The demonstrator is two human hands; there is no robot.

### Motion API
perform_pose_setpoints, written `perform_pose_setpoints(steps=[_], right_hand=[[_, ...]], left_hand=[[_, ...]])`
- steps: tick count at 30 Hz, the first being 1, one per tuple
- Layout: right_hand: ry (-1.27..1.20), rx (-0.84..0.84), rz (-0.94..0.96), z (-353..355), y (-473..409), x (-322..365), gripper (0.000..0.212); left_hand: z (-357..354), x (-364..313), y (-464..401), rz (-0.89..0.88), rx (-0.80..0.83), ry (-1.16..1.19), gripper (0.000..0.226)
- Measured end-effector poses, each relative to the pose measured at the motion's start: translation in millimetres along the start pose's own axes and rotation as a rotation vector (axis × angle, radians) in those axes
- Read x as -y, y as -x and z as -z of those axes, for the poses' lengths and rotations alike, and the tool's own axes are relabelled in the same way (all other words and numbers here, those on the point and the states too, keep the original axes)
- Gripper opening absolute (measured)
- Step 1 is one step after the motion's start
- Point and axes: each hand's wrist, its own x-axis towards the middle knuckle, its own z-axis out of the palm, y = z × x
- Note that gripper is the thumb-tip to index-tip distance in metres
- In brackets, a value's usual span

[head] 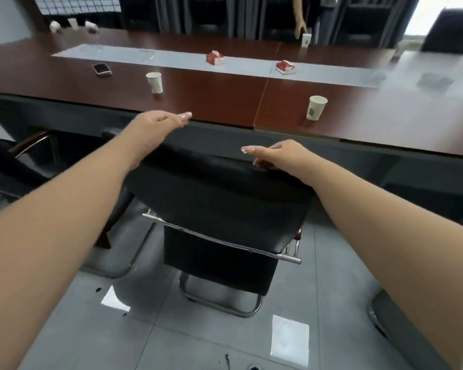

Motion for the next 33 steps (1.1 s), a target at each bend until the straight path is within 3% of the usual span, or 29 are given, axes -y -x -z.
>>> perform_pose_setpoints(steps=[2,6,11,14,17,23,26,29,33], right_hand=[[0.110,0.021,-0.018,-2.3,1.8,2.9,0.075],[0.262,-0.032,-0.105,-15.0,8.6,11.4,0.069],[0.320,-0.113,-0.150,-32.3,20.0,14.7,0.091],[0.329,-0.159,-0.189,-41.5,25.6,22.1,0.071],[0.386,-0.198,-0.232,-47.9,30.6,27.6,0.064],[0.510,-0.257,-0.280,-61.8,32.1,32.8,0.086],[0.551,-0.283,-0.232,-60.5,31.7,28.0,0.094],[0.609,-0.392,-0.111,-59.3,27.8,14.8,0.088],[0.774,-0.493,0.039,-48.4,11.8,3.5,0.089]], left_hand=[[1.3,8.1,-11.8,0.000,0.064,-0.078,0.036],[8.7,10.1,-31.4,-0.072,0.261,-0.315,0.051],[44.4,23.2,-43.8,-0.169,0.434,-0.512,0.070],[55.0,38.3,-45.6,-0.228,0.510,-0.546,0.064],[56.4,49.2,-50.4,-0.358,0.584,-0.681,0.104],[63.3,55.1,-60.7,-0.385,0.575,-0.951,0.131],[58.3,59.4,-62.9,-0.458,0.495,-0.992,0.131],[55.4,60.4,-64.1,-0.476,0.398,-1.002,0.128],[51.4,52.8,-67.9,-0.383,0.388,-1.002,0.119]])
